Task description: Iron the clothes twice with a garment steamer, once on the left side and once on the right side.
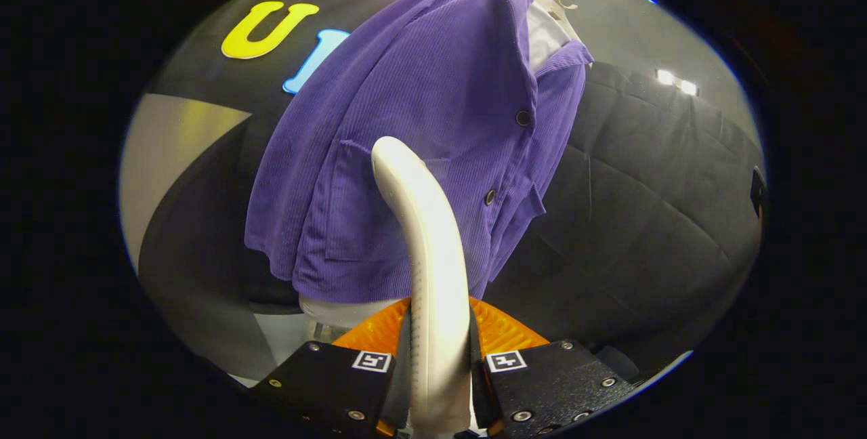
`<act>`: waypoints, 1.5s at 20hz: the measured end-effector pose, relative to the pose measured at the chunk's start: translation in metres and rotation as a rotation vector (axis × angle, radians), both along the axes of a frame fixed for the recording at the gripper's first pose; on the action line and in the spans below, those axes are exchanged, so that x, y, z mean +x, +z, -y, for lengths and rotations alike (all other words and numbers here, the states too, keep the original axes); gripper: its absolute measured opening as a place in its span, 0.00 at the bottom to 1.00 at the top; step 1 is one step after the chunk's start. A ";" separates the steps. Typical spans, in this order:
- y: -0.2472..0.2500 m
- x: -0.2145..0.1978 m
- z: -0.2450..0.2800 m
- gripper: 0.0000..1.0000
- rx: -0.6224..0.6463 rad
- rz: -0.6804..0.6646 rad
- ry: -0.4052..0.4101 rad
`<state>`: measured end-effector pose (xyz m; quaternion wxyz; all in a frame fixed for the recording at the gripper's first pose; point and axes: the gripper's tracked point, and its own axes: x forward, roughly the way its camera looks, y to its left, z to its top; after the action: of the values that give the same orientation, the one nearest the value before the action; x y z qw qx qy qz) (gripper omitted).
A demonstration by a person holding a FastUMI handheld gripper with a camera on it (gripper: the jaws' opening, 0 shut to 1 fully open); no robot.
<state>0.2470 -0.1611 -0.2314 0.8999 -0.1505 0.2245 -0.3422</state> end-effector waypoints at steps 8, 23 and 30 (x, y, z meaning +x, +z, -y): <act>-0.028 -0.004 -0.005 0.37 0.028 -0.040 0.000; -0.027 -0.055 0.022 0.37 0.069 0.004 -0.111; 0.039 -0.073 0.043 0.36 0.053 0.118 -0.153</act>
<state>0.1740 -0.2039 -0.1924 0.8864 -0.0888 0.1908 -0.4123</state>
